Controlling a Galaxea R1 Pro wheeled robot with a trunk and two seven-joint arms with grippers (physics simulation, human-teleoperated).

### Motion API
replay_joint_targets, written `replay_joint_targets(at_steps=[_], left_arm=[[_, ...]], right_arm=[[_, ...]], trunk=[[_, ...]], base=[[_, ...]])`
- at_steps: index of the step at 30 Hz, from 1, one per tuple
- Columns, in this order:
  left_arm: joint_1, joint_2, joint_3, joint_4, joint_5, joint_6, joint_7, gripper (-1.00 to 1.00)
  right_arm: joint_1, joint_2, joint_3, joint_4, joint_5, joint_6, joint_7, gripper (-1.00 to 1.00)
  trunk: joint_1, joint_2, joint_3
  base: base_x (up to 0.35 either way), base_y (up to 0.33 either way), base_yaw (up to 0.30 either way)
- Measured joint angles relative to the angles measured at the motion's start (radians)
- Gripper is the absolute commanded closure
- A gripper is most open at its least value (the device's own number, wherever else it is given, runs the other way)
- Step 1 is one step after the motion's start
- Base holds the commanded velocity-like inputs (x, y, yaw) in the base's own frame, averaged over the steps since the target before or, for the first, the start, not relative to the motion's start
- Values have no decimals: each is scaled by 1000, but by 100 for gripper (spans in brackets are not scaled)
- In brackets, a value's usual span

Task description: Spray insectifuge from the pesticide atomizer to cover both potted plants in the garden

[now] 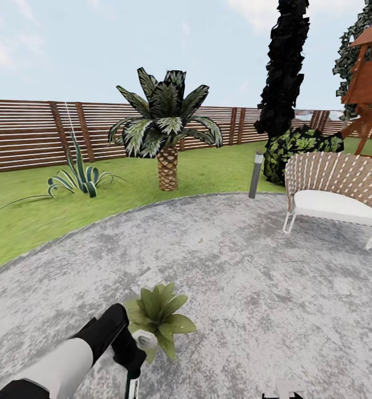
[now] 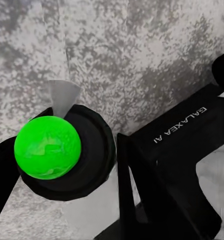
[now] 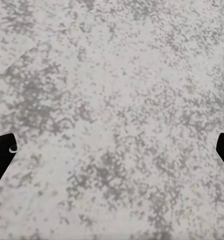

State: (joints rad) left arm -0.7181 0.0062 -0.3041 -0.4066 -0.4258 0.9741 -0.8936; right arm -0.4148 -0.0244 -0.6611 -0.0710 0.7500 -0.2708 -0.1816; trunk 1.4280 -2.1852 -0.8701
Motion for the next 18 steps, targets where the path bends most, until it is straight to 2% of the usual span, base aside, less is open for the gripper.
replay_joint_targets(at_steps=[3, 5, 11, 13, 18], left_arm=[[-9, -24, 0, -3, -6, 0, 21, 100], [-12, -27, 2, -4, -8, 0, 35, 100], [-5, -2, 5, -1, -14, -2, 51, 100], [1, 12, 11, -1, -13, -3, 86, 100], [5, 14, 24, 2, -1, -8, 131, 100]], right_arm=[[0, -1, 0, 0, 0, 0, 0, -100], [0, -1, 0, 0, 0, 0, -1, -100], [0, -2, 0, 0, 0, 0, -1, -100], [0, -2, 0, 0, 0, 0, -1, -100], [0, -2, 0, 0, 0, 0, -1, -100]], trunk=[[0, 0, 0], [0, 0, 0], [0, 0, 0], [0, 0, 0], [0, 0, 0]], base=[[0, 0, -6], [0, 0, -1], [0, 0, 0], [0, 0, 0], [0, 0, 0]])
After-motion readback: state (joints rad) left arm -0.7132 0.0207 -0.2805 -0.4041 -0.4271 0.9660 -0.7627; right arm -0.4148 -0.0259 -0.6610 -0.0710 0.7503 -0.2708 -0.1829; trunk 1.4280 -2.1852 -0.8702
